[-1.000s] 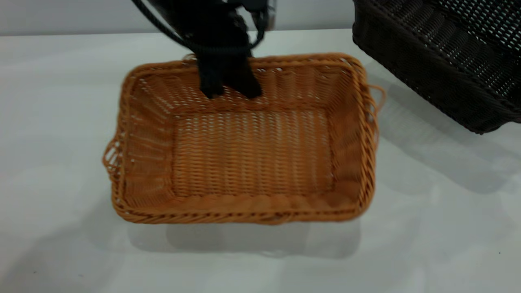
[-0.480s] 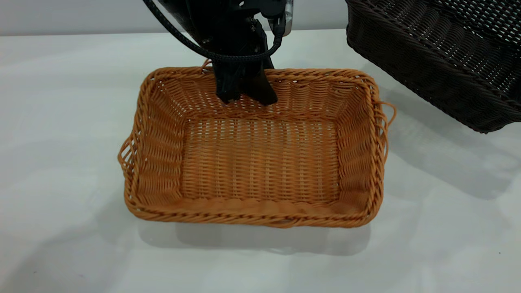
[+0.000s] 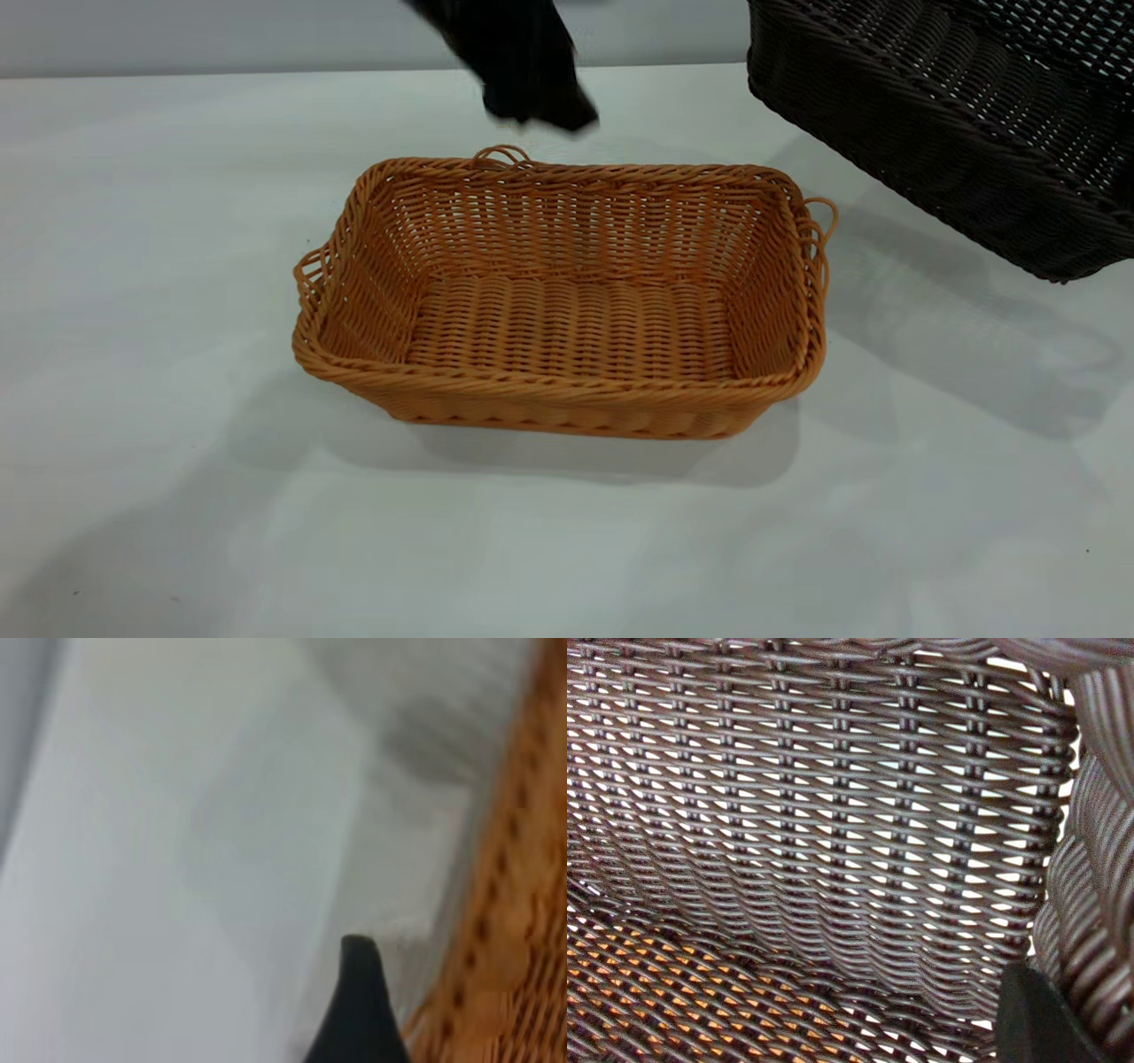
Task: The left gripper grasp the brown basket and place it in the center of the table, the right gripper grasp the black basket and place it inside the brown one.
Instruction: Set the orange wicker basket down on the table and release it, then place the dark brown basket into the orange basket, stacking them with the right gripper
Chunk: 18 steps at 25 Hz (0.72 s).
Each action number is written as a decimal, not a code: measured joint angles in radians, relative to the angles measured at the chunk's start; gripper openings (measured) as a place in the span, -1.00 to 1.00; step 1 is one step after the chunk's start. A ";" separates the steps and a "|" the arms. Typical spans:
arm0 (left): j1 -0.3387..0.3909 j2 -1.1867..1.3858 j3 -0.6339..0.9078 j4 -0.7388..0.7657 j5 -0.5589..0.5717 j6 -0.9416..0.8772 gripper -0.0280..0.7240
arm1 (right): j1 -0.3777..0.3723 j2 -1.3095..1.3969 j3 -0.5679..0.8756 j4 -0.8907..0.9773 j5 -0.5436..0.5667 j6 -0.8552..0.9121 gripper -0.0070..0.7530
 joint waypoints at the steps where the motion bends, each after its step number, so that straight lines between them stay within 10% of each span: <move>1: 0.020 -0.024 0.000 -0.001 0.006 -0.074 0.46 | 0.004 -0.005 0.000 -0.007 0.005 0.011 -0.77; 6: 0.139 -0.125 0.000 -0.001 0.076 -0.353 0.46 | 0.080 -0.058 0.000 -0.068 0.010 0.092 -0.77; 18: 0.279 -0.174 0.000 0.002 0.206 -0.420 0.46 | 0.532 -0.097 -0.114 -0.328 0.022 0.444 -0.77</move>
